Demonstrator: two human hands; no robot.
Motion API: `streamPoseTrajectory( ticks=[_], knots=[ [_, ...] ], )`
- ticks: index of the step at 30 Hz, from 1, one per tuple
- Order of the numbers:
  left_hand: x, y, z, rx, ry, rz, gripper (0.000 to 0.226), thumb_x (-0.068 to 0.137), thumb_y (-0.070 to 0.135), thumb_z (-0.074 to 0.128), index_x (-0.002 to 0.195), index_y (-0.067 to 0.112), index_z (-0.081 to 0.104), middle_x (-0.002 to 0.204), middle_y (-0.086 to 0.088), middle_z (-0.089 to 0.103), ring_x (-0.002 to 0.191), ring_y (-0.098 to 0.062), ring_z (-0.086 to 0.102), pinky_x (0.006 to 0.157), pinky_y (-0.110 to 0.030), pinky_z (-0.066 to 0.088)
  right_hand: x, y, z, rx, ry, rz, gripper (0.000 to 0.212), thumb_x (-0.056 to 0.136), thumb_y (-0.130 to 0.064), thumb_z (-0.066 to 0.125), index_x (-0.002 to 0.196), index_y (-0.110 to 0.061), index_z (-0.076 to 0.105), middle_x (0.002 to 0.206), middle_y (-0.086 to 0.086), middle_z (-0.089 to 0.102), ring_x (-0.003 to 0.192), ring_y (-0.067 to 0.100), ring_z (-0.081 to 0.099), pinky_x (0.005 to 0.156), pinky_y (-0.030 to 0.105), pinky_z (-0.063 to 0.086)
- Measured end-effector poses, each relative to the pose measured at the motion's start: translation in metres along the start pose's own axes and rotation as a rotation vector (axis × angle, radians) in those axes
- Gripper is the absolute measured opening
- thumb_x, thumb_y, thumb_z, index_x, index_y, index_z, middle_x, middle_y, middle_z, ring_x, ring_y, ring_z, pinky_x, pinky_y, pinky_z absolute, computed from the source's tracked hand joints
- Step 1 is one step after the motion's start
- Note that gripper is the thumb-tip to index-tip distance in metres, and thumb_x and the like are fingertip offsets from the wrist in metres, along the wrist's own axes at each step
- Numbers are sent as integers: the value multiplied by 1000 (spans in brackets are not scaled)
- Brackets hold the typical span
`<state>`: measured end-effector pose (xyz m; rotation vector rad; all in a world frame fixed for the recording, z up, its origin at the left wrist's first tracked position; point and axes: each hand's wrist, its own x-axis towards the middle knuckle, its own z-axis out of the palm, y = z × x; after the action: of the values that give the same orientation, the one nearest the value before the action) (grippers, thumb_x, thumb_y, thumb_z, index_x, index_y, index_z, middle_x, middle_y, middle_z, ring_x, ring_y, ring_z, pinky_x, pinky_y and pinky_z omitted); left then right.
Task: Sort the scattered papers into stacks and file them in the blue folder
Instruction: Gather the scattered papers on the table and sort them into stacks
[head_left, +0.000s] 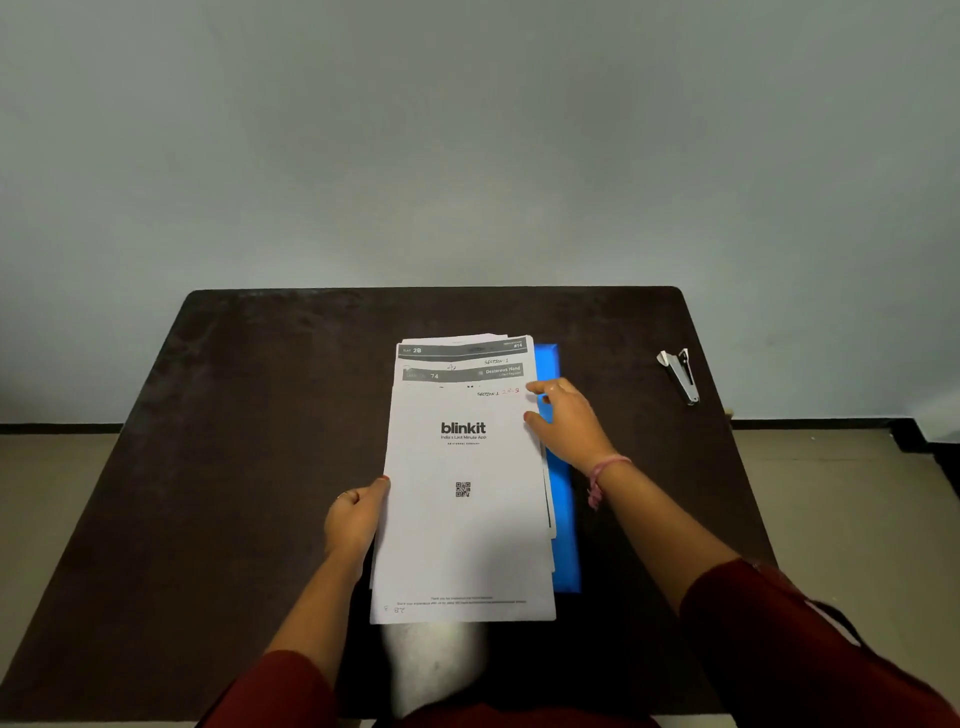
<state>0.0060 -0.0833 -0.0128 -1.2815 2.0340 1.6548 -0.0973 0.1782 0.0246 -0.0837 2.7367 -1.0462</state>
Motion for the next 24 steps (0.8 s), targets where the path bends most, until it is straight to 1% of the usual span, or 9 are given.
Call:
streamPoseTrajectory(
  ticks=[2,4,6,7,10,12,15,18,24],
  knots=[
    [0,4,-1,24,-44,33,38,87,40,65,91,2,61,98,-7,64,88,-23,57,73,-35,44,16,-7,0,-128,-102,-30,49,88,-20,64,134,-10,51,136,7,49,126,24,44,108,30,32],
    [-1,6,-3,144,-36,121,49,79,48,67,108,10,58,107,-4,56,98,-23,55,86,-38,45,32,-11,4,-239,-183,-10,57,83,-27,67,136,-14,49,138,4,48,129,25,42,109,33,34],
    [-1,2,-7,389,15,346,79,72,57,67,135,16,43,130,-3,43,119,-25,47,105,-48,34,42,-13,9,-313,-221,13,64,80,-32,69,138,-18,47,139,2,46,130,26,41,108,38,36],
    [0,-4,-10,511,19,504,86,74,59,66,143,18,35,142,-4,33,130,-24,37,110,-49,25,46,-16,10,-345,-226,20,67,79,-34,69,140,-20,45,140,2,45,130,27,40,108,39,37],
    [7,-24,-21,883,-75,1004,80,82,71,47,147,28,30,158,-3,14,145,-19,10,111,-48,13,55,-20,10,-431,-222,41,69,79,-39,70,141,-22,43,141,1,43,130,28,36,105,42,37],
    [17,-36,-25,1063,-161,1160,75,85,75,34,147,32,30,160,-5,10,147,-23,3,109,-56,13,60,-20,9,-450,-226,64,71,78,-43,72,139,-23,44,139,1,44,129,27,36,105,43,37],
    [27,-41,-25,1161,-188,1138,75,87,75,29,149,33,26,162,-3,4,148,-24,-1,108,-61,12,67,-21,10,-452,-244,90,71,77,-48,73,138,-24,46,136,2,46,128,25,36,105,44,35],
    [33,-39,-22,1224,-184,1069,80,85,77,28,148,29,27,161,-1,7,148,-23,0,108,-63,12,71,-24,11,-497,-236,97,70,76,-52,72,136,-25,48,134,2,48,126,24,37,104,43,34],
    [42,-43,-16,1196,-226,1058,84,83,76,32,146,22,34,160,-1,16,146,-24,13,108,-55,5,76,-24,17,-532,-239,125,69,72,-57,73,129,-25,52,127,2,52,121,23,42,100,41,34]
  ],
)
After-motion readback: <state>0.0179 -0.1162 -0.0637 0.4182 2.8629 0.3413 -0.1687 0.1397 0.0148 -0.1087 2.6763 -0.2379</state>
